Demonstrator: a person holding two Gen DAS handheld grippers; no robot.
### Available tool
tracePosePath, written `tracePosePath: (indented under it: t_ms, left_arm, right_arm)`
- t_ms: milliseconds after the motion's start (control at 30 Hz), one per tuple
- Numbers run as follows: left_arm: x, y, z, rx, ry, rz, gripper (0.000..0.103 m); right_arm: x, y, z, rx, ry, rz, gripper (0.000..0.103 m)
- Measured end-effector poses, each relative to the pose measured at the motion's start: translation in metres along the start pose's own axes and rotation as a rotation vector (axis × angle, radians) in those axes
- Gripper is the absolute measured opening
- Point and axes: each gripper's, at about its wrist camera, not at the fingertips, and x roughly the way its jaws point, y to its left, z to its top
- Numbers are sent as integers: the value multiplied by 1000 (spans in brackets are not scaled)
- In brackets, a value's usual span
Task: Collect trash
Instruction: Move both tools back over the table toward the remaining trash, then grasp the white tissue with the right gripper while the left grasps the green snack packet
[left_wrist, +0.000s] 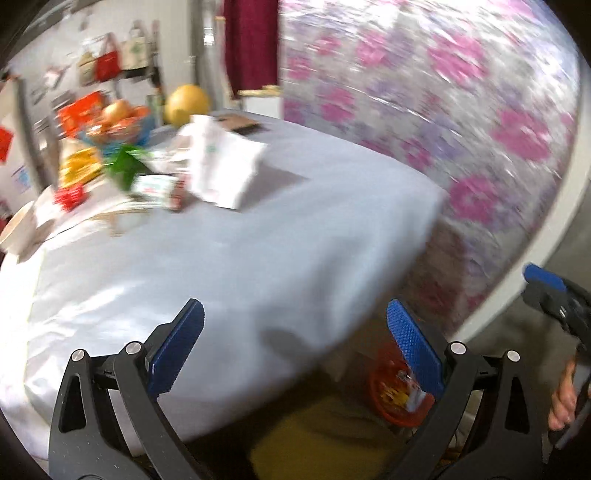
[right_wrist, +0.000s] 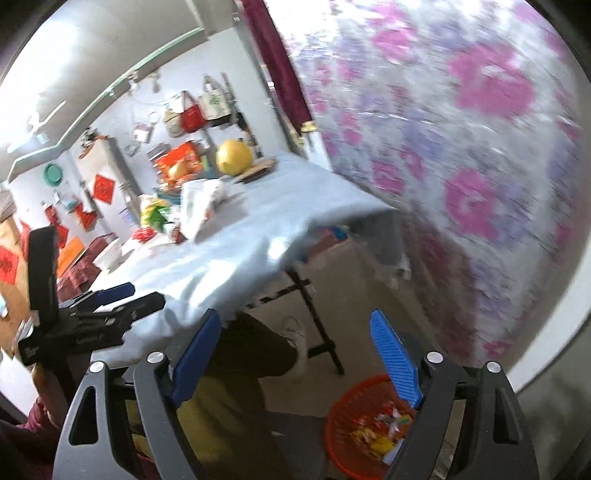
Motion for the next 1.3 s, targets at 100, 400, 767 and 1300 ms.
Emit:
tracePosePath:
  t_ms: [100, 400, 767, 1300]
  left_arm:
    - [-3, 38, 4, -73, -9, 33, 96]
    - [-5, 150, 11, -277, 1, 104, 96]
    - [18, 213, 30, -310, 35, 191, 96]
    - [61, 232, 75, -303, 75, 113, 96]
  right_arm:
    - [15, 23, 9, -27, 16, 36, 85]
    - [75, 83, 34, -81, 90, 115, 85]
    - [158, 130, 90, -103, 125, 158, 86]
    - [255, 143, 133, -63, 177, 148, 45]
